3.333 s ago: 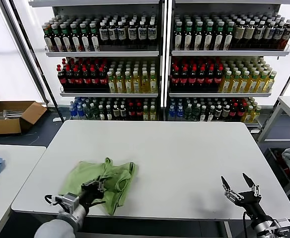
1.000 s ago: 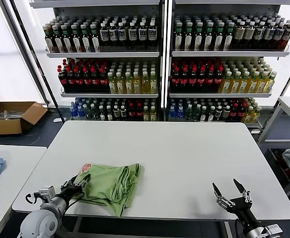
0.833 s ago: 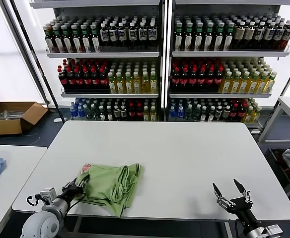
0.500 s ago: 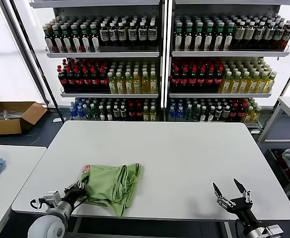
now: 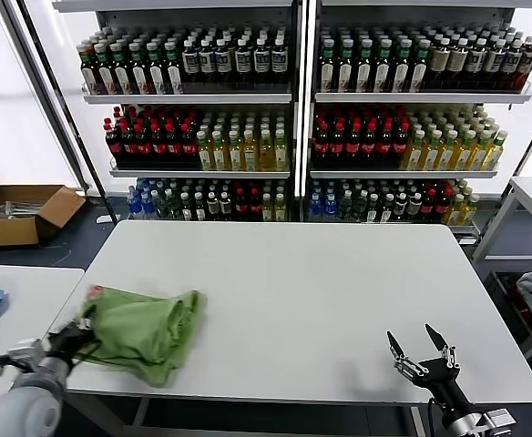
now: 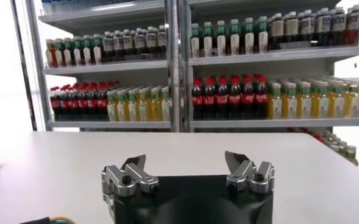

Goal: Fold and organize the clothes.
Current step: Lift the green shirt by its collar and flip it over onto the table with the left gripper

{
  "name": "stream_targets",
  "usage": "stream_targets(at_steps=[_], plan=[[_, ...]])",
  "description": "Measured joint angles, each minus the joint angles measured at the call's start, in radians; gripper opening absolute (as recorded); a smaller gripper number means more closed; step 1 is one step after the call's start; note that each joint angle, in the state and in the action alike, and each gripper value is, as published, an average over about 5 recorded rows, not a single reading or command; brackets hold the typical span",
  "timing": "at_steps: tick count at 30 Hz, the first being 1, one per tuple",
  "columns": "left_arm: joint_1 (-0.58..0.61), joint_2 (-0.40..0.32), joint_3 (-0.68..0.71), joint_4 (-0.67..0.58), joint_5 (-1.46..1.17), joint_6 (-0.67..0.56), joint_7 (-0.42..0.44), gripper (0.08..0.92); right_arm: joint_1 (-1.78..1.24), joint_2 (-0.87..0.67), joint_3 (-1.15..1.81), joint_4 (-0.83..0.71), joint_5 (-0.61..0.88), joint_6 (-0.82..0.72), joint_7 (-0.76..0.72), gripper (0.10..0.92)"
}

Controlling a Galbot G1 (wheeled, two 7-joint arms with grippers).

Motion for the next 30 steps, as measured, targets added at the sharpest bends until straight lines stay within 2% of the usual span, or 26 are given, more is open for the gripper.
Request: stream_targets(at_steps=[8, 14, 20, 30], plan=[[-0.013, 0.121, -0.175, 0.010, -0.058, 0.019, -0.008, 0.147, 0.013, 0.004, -0.023, -0.002, -0.006, -0.004, 0.001, 0.823], [-0.025, 0.146, -0.188, -0.026, -0.067, 0.036, -0.032, 0.144, 0.008, 0.004, -0.026, -0.006, -0.009, -0.003, 0.001, 0.823], [-0.021, 0.090, -0.071, -0.096, -0.035, 0.052, -0.071, 0.144, 0.000, 0.000, -0.016, 0.001, -0.012, -0.006, 0.003, 0.823], [-0.064, -0.057, 0.267, -0.174, -0.041, 0.091, -0.187, 0.144, -0.024, 0.003, 0.004, 0.014, -0.010, -0.006, 0.002, 0.823]])
